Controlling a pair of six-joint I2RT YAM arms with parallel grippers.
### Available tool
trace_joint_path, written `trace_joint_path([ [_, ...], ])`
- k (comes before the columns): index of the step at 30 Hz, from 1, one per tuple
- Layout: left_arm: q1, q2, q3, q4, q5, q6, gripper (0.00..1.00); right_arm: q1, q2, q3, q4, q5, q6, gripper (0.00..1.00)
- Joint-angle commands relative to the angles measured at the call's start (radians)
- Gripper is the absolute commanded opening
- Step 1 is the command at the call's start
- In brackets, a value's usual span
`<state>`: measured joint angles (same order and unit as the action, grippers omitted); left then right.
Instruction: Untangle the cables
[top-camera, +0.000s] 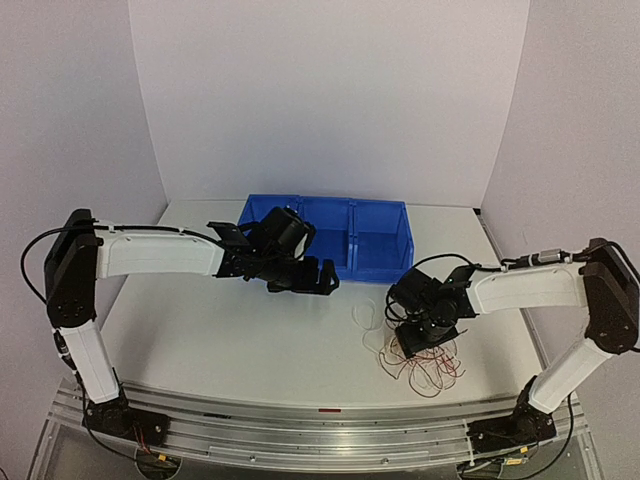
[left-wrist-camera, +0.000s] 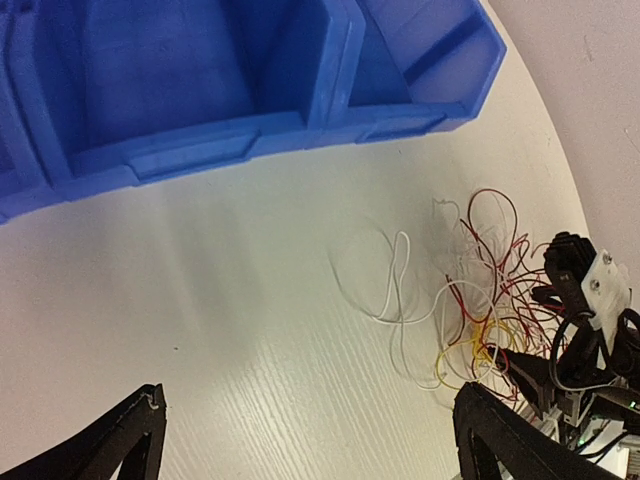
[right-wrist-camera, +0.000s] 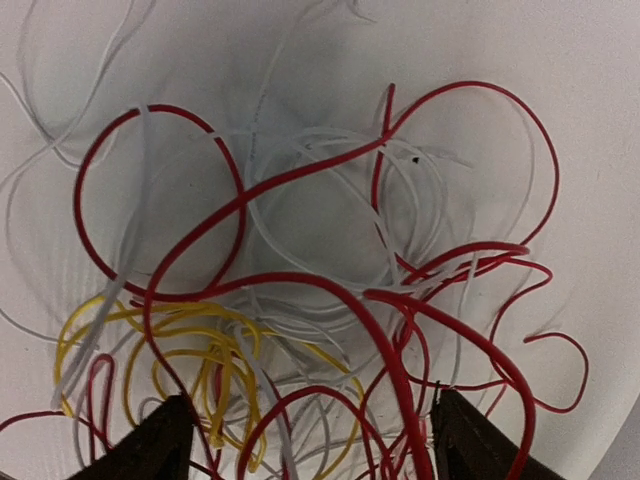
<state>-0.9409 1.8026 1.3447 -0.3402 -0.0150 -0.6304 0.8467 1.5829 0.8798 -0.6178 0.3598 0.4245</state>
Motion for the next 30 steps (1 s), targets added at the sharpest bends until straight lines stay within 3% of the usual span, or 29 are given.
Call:
trace_joint_path([
  [1, -0.002, 0.083, -0.001, 0.150, 0.151, -0.057, 0.99, -0.006, -0.011, -0.027, 0.109, -0.111, -0.006, 0.61],
  [7, -0.007, 0.175, 0.030, 0.175, 0.194, -0.061, 0.90, -0.005, -0.032, -0.059, 0.146, -0.180, -0.036, 0.29],
  [11, -0.008, 0.223, 0.053, 0.200, 0.239, -0.061, 0.84, -0.006, -0.033, -0.073, 0.161, -0.211, -0.050, 0.14],
  [23, -0.021, 0.361, 0.181, 0.209, 0.295, -0.020, 0.73, -0.005, -0.035, -0.085, 0.199, -0.233, -0.087, 0.03],
  [26, -0.021, 0.410, 0.238, 0.144, 0.243, -0.015, 0.57, -0.005, -0.050, -0.092, 0.200, -0.225, -0.089, 0.00],
  [28, -0.021, 0.429, 0.267, 0.112, 0.221, -0.012, 0.34, -0.005, -0.065, -0.098, 0.199, -0.221, -0.091, 0.00],
  [29, -0.021, 0.430, 0.275, 0.105, 0.214, -0.011, 0.09, -0.005, -0.073, -0.101, 0.199, -0.216, -0.091, 0.00],
  [30, -0.021, 0.425, 0.276, 0.099, 0.200, -0.013, 0.02, -0.005, -0.081, -0.104, 0.199, -0.207, -0.092, 0.00],
])
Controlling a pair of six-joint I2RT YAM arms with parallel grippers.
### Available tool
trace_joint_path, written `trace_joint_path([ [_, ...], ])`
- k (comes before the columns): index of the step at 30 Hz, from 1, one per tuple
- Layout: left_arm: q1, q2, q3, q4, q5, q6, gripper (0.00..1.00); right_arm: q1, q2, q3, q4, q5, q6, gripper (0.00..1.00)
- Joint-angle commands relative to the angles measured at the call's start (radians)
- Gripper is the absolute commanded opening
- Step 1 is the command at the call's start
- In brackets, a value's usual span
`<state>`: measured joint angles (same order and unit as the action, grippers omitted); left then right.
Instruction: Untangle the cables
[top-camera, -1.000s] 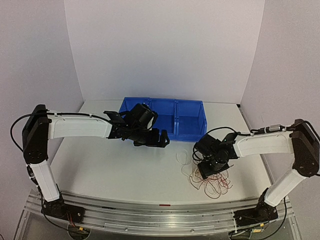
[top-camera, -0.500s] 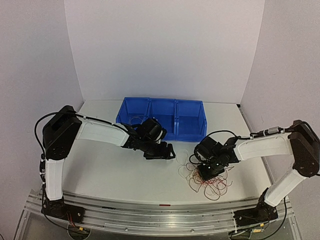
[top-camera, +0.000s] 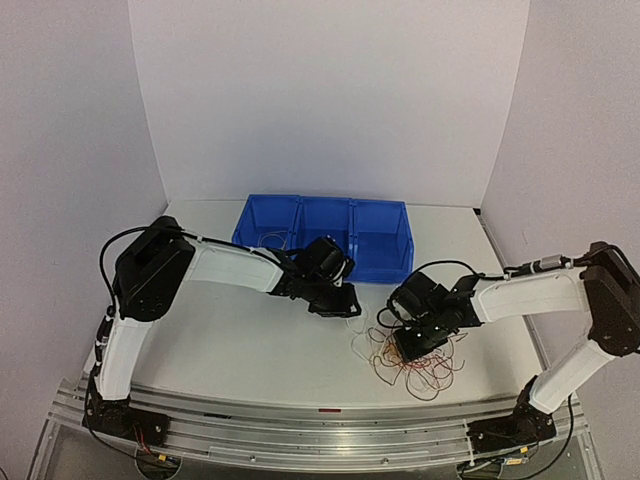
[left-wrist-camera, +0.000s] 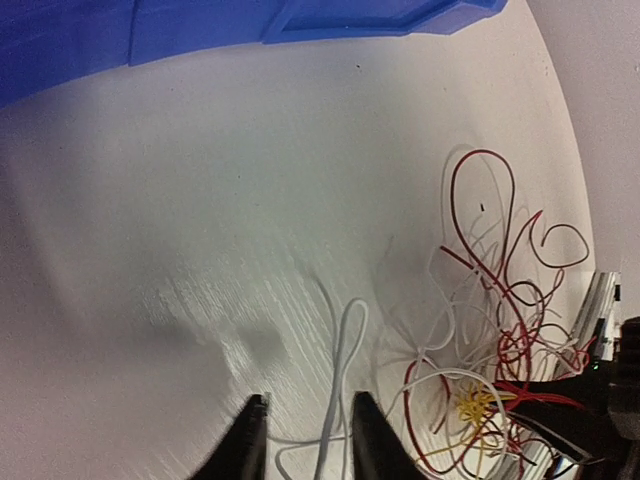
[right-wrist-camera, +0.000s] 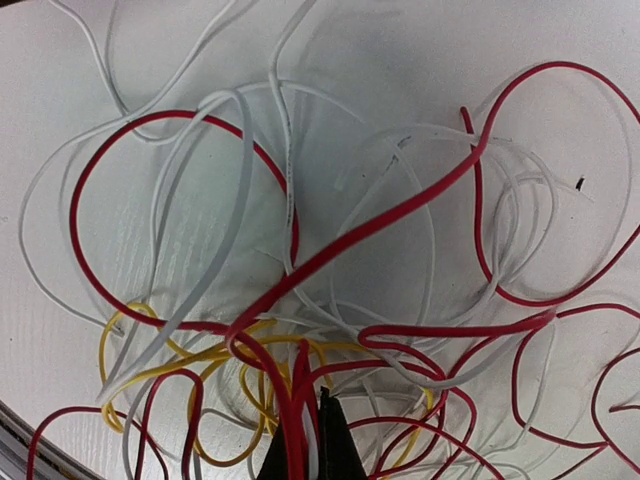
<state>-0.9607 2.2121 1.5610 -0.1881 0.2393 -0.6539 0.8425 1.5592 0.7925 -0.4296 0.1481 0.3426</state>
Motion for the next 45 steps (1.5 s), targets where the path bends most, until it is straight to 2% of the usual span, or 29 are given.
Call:
trace_joint_path([
  [1, -0.001, 0.005, 0.055, -0.056, -0.070, 0.008, 0.00, -0.002, -0.065, -0.019, 0.011, 0.023, -0.006, 0.00],
  [5, -0.001, -0.129, -0.010, -0.083, -0.238, 0.003, 0.00, -0.001, -0.099, -0.019, -0.033, 0.174, 0.027, 0.00],
  [9, 0.000, -0.342, -0.111, -0.167, -0.535, -0.021, 0.00, -0.018, -0.137, -0.011, -0.141, 0.346, 0.082, 0.01],
  [12, 0.012, -0.482, -0.118, -0.309, -0.763, -0.038, 0.00, -0.053, -0.173, -0.028, -0.190, 0.392, 0.115, 0.02],
  [18, 0.111, -0.705, -0.117, -0.510, -0.956, -0.071, 0.00, -0.156, -0.243, -0.082, -0.245, 0.371, 0.170, 0.03],
  [24, 0.244, -0.863, -0.095, -0.580, -1.031, -0.034, 0.00, -0.211, -0.240, -0.090, -0.296, 0.354, 0.226, 0.03],
  [31, 0.328, -0.899, 0.037, -0.709, -1.151, 0.015, 0.00, -0.244, -0.229, -0.090, -0.320, 0.349, 0.252, 0.04],
  [35, 0.461, -0.934, 0.063, -0.690, -1.095, 0.080, 0.00, -0.269, -0.219, -0.088, -0.325, 0.335, 0.260, 0.04],
  [41, 0.543, -0.891, 0.170, -0.751, -1.137, 0.155, 0.00, -0.323, -0.214, -0.089, -0.363, 0.333, 0.300, 0.07],
  [45, 0.591, -0.865, 0.197, -0.731, -1.084, 0.196, 0.00, -0.331, -0.224, -0.090, -0.367, 0.333, 0.303, 0.07],
])
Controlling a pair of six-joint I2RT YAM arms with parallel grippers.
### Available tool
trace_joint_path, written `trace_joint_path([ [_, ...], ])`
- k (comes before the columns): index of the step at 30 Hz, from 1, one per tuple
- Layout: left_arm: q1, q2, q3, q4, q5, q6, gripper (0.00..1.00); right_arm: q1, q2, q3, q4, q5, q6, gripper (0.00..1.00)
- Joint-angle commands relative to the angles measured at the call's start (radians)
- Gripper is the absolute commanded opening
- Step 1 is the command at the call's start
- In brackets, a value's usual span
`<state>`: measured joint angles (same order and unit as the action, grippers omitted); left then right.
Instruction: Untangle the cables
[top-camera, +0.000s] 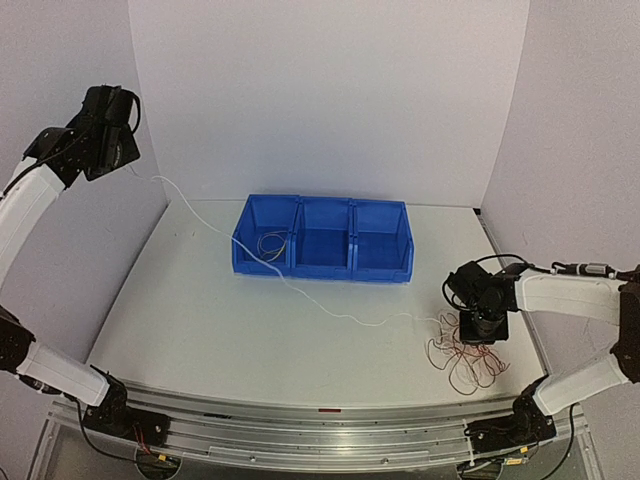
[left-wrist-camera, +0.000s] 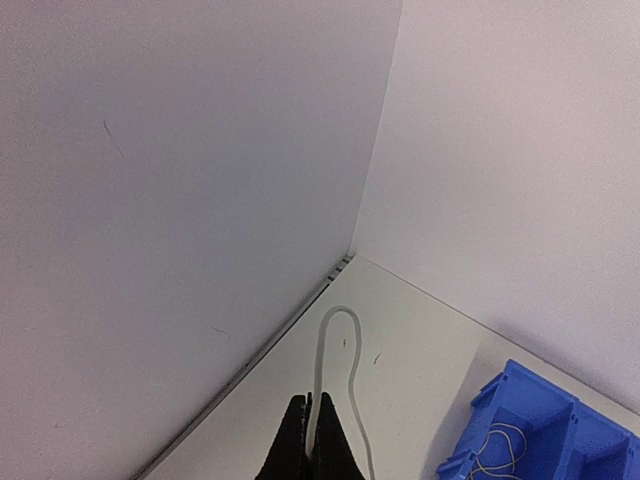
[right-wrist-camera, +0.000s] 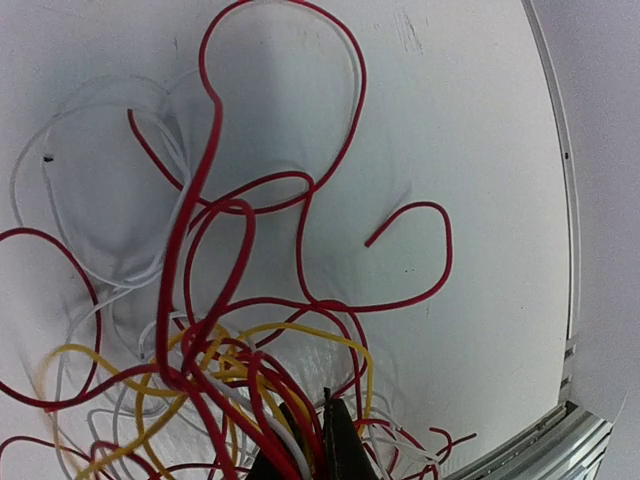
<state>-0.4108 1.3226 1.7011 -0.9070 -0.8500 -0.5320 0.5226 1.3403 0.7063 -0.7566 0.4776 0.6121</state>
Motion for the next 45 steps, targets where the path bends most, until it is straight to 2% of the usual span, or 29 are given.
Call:
trace_joint_path([
  [1, 0.045, 0.032, 0.059, -0.007, 0.010, 0.080, 0.00, -0.012, -0.009, -0.004, -0.041, 0.005, 0.035, 0.07],
  [6, 0.114, 0.079, 0.179, -0.036, 0.029, 0.150, 0.00, -0.059, -0.025, -0.005, -0.065, -0.005, 0.050, 0.06],
  [10, 0.116, 0.074, 0.190, -0.019, 0.072, 0.173, 0.00, -0.062, -0.013, 0.010, -0.064, -0.039, 0.033, 0.06],
  [16, 0.115, 0.005, 0.046, 0.109, 0.413, 0.183, 0.00, -0.062, 0.009, 0.038, -0.032, -0.240, -0.094, 0.09],
  [19, 0.115, 0.003, 0.036, 0.132, 0.505, 0.176, 0.00, -0.061, -0.008, 0.038, -0.003, -0.322, -0.132, 0.11],
  [22, 0.114, 0.004, 0.044, 0.147, 0.614, 0.168, 0.00, -0.061, -0.032, 0.035, 0.036, -0.394, -0.162, 0.18],
  [26, 0.115, 0.003, 0.079, 0.181, 0.775, 0.155, 0.00, -0.060, -0.038, 0.043, 0.059, -0.433, -0.191, 0.24],
  [31, 0.115, 0.005, 0.121, 0.259, 1.029, 0.121, 0.00, -0.061, -0.032, 0.048, 0.078, -0.467, -0.205, 0.38],
  [33, 0.114, 0.015, 0.130, 0.292, 1.119, 0.100, 0.00, -0.061, -0.029, 0.049, 0.086, -0.470, -0.205, 0.56],
  [35, 0.112, 0.034, 0.141, 0.323, 1.192, 0.077, 0.00, -0.060, -0.032, 0.050, 0.090, -0.470, -0.205, 0.71],
  [36, 0.108, 0.046, 0.149, 0.338, 1.219, 0.066, 0.00, -0.060, -0.035, 0.050, 0.092, -0.470, -0.204, 0.75],
  [40, 0.046, 0.099, 0.189, 0.370, 1.244, 0.056, 0.00, -0.060, -0.065, 0.048, 0.096, -0.478, -0.217, 0.81],
  [42, -0.009, 0.134, 0.219, 0.366, 1.211, 0.067, 0.00, -0.061, -0.095, 0.047, 0.096, -0.494, -0.234, 0.87],
  [45, -0.104, 0.187, 0.281, 0.347, 1.161, 0.090, 0.00, -0.060, -0.157, 0.052, 0.100, -0.497, -0.292, 0.89],
])
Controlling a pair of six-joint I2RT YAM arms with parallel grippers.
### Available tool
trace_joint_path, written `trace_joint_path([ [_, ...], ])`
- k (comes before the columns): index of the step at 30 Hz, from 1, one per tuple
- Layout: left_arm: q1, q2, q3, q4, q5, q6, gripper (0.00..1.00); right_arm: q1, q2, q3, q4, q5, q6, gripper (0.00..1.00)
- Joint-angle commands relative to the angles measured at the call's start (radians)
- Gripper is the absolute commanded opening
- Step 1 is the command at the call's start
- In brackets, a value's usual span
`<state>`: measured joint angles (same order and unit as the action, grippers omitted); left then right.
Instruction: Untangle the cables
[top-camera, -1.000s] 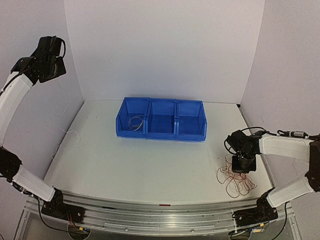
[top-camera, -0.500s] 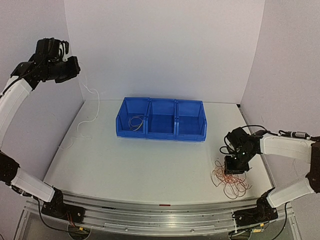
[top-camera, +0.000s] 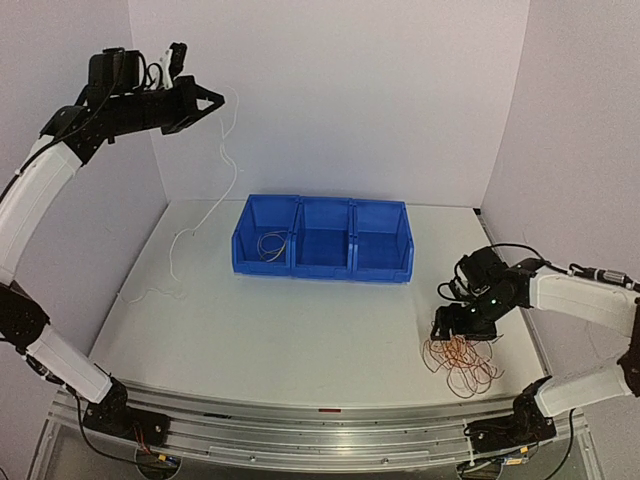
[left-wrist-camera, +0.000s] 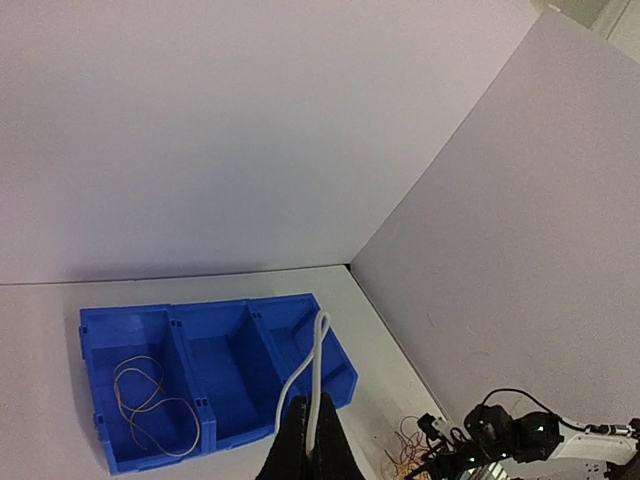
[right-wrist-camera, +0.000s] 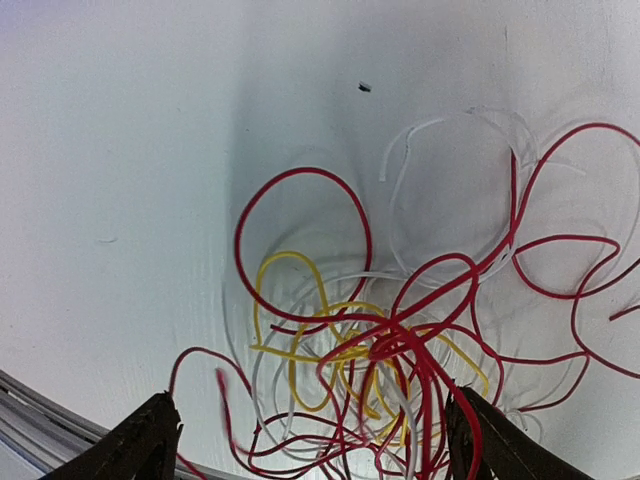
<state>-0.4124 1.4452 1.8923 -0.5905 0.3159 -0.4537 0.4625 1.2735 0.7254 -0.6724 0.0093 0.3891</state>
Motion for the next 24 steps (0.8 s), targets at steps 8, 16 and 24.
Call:
trace_joint_path([
  [8, -0.203, 0.118, 0.071, 0.107, 0.000, -0.049, 0.00, 0.021, -0.337, 0.031, 0.188, -0.099, -0.198, 0.91],
  [16, -0.398, 0.324, 0.284, 0.112, -0.068, -0.128, 0.00, 0.247, -0.225, 0.020, 0.623, -0.259, -0.253, 0.90],
  [24, -0.503, 0.434, 0.413, 0.134, -0.125, -0.160, 0.00, 0.381, 0.059, 0.109, 0.931, -0.219, -0.290, 0.90],
])
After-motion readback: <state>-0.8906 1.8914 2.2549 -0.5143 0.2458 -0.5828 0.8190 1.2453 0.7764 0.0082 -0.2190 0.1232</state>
